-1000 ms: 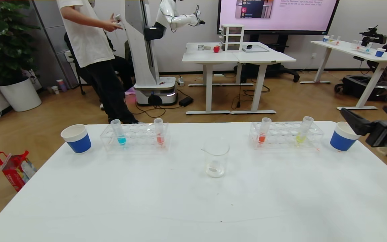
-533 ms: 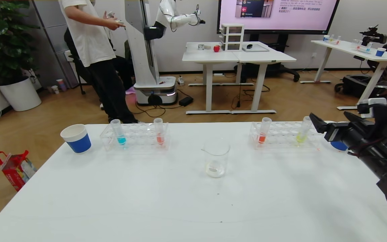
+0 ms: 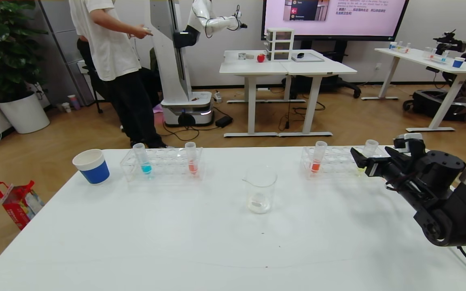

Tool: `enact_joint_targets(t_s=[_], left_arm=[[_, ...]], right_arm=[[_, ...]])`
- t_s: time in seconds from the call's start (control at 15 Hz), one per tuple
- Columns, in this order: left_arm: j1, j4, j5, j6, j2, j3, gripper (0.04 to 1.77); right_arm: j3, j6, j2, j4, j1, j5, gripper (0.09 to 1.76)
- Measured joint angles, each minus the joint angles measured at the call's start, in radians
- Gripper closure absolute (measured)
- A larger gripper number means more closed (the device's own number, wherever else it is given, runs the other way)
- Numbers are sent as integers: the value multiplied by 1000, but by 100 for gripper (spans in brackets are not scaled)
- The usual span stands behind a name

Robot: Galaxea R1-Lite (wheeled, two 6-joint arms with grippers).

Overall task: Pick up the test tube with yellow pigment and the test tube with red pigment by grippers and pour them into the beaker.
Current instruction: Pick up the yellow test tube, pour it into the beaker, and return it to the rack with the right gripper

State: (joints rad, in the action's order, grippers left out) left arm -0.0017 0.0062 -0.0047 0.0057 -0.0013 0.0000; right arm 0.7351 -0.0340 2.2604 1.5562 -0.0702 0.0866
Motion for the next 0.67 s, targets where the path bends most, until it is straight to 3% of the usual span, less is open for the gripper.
enact_joint_targets(t_s=[0.47,0.53,0.6,0.67], left_arm=[[0,0,0,0,0,0,6],[0,0,0,0,0,0,6],[0,0,0,0,0,0,6],[0,0,0,0,0,0,6]], right_arm=[[151,-1,101,-7,-8,4,12],[162,-1,107,-7,-9,4,22],[171,0,112,-6,-10,5,49],[178,0,116,-3,-11,7,89]])
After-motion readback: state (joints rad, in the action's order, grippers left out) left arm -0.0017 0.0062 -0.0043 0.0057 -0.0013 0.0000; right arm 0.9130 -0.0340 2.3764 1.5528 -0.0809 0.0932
